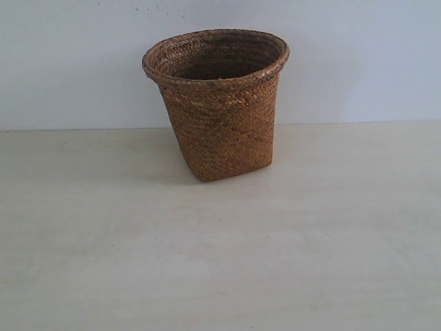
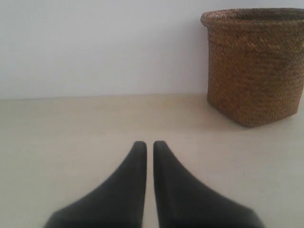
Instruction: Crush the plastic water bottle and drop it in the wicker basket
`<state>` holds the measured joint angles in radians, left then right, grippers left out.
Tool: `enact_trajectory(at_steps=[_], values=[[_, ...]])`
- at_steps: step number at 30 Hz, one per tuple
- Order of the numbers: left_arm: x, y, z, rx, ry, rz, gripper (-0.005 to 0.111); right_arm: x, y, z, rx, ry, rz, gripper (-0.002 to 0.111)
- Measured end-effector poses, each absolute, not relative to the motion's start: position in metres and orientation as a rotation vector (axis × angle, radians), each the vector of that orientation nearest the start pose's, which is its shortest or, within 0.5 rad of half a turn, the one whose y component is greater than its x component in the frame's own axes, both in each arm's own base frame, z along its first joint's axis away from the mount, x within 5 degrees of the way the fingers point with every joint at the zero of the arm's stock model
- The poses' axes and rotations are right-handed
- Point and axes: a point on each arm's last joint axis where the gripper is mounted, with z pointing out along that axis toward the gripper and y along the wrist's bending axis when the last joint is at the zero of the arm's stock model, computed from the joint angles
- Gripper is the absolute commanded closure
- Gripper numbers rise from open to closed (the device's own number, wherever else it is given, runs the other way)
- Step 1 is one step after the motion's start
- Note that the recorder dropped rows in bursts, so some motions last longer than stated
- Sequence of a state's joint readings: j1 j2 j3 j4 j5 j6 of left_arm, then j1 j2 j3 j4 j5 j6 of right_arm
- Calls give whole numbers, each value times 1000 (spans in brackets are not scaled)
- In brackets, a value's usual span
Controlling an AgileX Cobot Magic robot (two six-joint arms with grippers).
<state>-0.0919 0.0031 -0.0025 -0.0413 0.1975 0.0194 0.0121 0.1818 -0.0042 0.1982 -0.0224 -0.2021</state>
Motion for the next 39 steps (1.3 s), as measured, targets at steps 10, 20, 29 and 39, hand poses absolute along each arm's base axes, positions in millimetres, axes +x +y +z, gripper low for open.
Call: enact_trajectory(at_steps=[10,20,29,39], values=[[55,-6,188,70,1764,-92,102,72,0,205,-10,1639,3,108],[55,-6,188,70,1764,-92,102,72,0,205,-10,1639,3,108],[55,-6,188,70,1764,-92,102,72,0,205,-6,1639,5,108],[55,-6,188,70,1764,-92,102,70,0,206,-6,1618,6,108]])
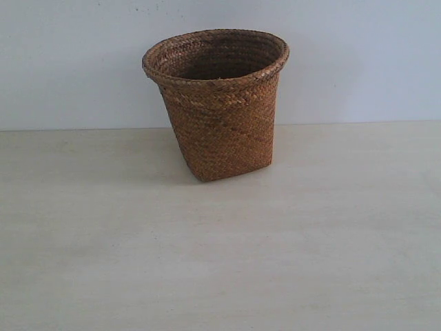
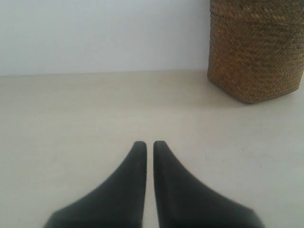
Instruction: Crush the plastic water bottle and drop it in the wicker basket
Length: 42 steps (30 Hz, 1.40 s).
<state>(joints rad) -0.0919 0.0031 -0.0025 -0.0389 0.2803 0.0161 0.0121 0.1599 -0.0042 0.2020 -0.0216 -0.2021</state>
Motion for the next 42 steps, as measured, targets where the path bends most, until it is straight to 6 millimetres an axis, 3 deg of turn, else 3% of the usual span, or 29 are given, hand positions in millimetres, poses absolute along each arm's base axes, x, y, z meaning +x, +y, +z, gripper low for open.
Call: enact_trajectory(at_steps=[17,28,42], values=[[55,-6,188,70,1764,-92,102,57,2,203,16,1610,64,108],[55,-6,188,70,1764,-92,102,55,3,187,-26,1784,33,108],[55,-6,188,70,1764,-92,102,54,2,184,0,1814,42,108]])
